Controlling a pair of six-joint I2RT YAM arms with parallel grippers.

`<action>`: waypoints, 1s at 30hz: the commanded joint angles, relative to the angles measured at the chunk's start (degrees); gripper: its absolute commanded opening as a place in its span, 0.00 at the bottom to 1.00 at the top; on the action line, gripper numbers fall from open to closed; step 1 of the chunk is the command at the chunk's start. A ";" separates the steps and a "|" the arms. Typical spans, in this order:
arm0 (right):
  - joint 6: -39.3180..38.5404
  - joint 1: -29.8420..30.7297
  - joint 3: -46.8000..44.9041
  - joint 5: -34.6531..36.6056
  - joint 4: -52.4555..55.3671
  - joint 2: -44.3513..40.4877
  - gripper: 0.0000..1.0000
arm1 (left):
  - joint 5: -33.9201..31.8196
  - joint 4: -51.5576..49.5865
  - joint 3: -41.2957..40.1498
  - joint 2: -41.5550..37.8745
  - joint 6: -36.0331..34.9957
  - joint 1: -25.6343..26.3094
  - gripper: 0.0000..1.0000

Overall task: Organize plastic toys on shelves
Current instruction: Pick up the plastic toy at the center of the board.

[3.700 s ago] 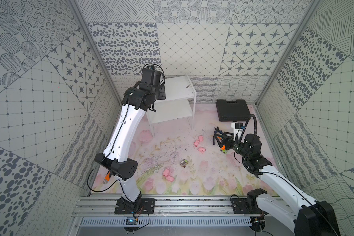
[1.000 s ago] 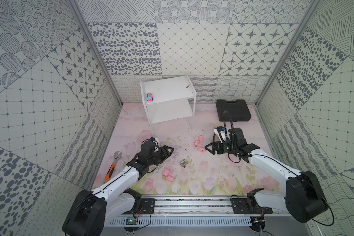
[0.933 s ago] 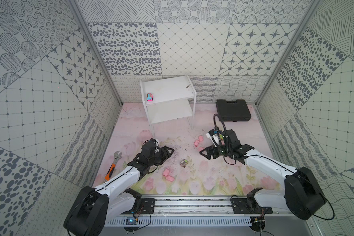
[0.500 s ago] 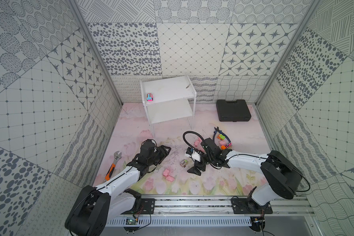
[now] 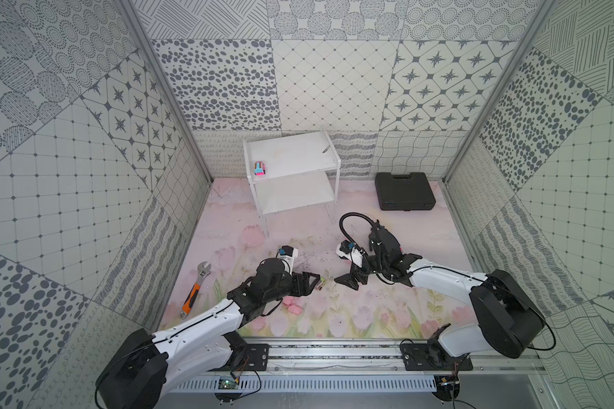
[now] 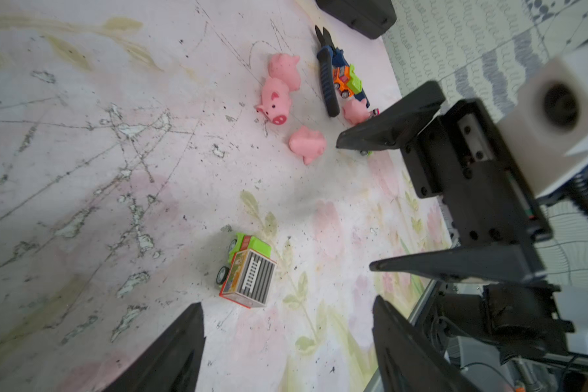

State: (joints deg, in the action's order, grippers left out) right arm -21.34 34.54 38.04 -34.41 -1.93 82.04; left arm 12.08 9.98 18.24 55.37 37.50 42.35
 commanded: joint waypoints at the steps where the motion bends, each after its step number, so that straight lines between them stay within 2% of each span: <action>1: 6.06 -0.81 -2.63 0.29 -7.33 -2.20 0.98 | -7.06 3.82 -1.00 3.57 -13.98 4.72 0.81; 4: 10.25 -1.74 -5.43 0.72 -12.07 -4.17 0.99 | -6.14 2.32 3.21 10.59 -17.47 6.68 0.79; 7: 14.11 -2.92 -6.75 1.43 -16.04 -5.96 0.98 | -9.66 0.95 5.80 15.08 -19.70 8.08 0.77; 14: 18.55 -6.34 -11.43 2.42 -20.45 -10.65 0.98 | -14.58 -1.86 6.66 17.84 -22.34 8.83 0.68; 16: 19.26 -6.81 -11.82 2.42 -20.94 -11.18 0.98 | -14.44 -1.46 6.99 18.83 -22.98 8.87 0.61; 26: 20.99 -6.95 -12.88 2.22 -22.06 -12.41 0.94 | -14.14 -0.44 10.57 24.81 -24.49 8.80 0.47; 28: 21.07 -7.02 -13.39 2.55 -22.06 -13.18 0.93 | -13.71 -0.74 10.62 25.00 -24.51 8.79 0.40; 30: 21.34 -7.11 -13.93 2.79 -22.02 -13.90 0.93 | -13.24 -1.32 10.58 24.78 -24.36 8.80 0.37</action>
State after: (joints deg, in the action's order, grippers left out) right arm -0.82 27.64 25.10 -32.27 -20.73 69.73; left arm -0.75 9.41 27.86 79.64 15.62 50.92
